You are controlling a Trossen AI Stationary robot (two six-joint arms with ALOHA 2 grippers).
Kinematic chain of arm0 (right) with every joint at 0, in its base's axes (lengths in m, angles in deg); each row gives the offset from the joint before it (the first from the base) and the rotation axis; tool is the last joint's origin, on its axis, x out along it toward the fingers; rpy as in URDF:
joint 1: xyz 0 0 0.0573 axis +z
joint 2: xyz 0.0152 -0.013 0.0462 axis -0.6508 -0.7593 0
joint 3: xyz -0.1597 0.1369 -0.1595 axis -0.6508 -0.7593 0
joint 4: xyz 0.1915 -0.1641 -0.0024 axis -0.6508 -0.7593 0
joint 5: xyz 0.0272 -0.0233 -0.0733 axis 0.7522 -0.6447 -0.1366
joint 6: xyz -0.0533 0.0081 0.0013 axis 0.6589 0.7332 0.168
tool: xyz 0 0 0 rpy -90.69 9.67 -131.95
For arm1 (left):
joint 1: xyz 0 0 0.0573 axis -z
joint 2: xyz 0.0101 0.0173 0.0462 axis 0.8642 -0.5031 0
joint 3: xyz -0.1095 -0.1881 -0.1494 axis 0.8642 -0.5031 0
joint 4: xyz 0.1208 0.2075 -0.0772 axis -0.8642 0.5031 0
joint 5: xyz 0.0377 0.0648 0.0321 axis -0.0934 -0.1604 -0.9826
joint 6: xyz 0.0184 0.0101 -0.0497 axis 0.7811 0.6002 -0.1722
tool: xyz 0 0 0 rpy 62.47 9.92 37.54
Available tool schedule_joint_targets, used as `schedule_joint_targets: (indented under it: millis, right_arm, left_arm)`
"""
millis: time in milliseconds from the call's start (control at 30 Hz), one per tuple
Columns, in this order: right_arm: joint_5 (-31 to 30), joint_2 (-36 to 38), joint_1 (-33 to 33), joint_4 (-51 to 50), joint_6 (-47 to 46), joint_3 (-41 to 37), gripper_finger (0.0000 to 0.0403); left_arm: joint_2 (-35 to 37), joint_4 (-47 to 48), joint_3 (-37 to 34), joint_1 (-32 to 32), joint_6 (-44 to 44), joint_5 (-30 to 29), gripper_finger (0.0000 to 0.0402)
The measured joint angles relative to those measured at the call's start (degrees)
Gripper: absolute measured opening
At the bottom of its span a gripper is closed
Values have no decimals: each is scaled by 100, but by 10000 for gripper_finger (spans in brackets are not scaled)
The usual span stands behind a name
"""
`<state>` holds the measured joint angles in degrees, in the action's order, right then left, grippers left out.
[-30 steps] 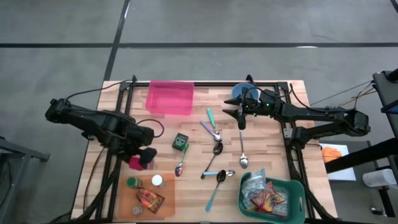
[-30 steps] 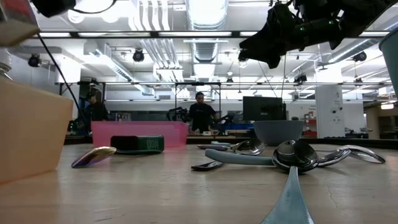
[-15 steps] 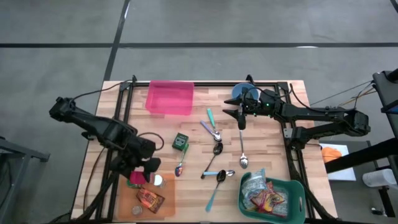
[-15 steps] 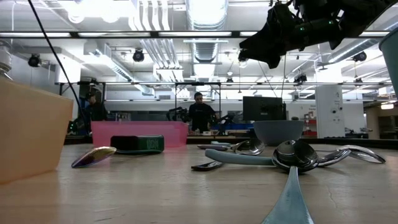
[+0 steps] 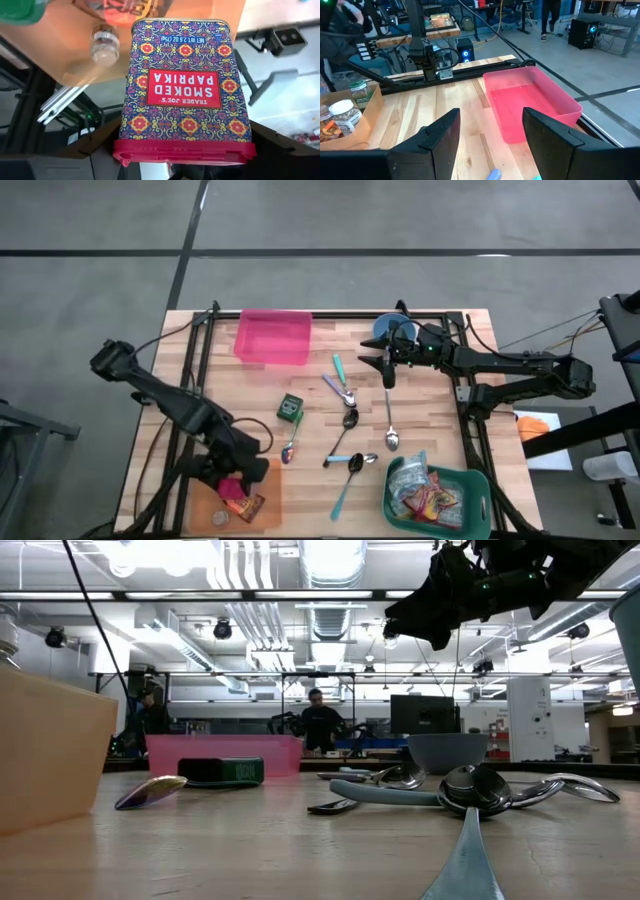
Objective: Pick & Place Food Item
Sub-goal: Put the red seasoning can into the orange bin
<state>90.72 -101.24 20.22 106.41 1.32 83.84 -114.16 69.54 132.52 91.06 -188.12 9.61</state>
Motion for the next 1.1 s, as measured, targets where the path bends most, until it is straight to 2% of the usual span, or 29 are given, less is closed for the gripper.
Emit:
schedule_joint_targets:
  millis: [300,467,533,667,800,933,1100]
  right_arm:
    - [-1,2,0,0,0,0,211]
    - [-1,7,-2,0,0,0,211]
    - [-1,7,0,0,0,0,211]
    - [-1,7,0,0,0,0,211]
    - [0,7,-1,0,0,0,211]
    - [0,7,0,-2,0,0,211]
    - [1,7,0,0,0,0,211]
  left_arm:
    - [-591,-325,0,122,437,-68,307]
    - [-637,-453,-3,393,-498,-75,307]
    - [-608,-474,-3,537,-848,-278,307]
    - [-595,-490,-11,728,-920,-818,307]
    - [-627,-800,-14,875,-1188,-1071,307]
    - [-734,-1205,-124,942,-1347,-1089,307]
    - [-764,-2030,-607,942,-1407,-979,307]
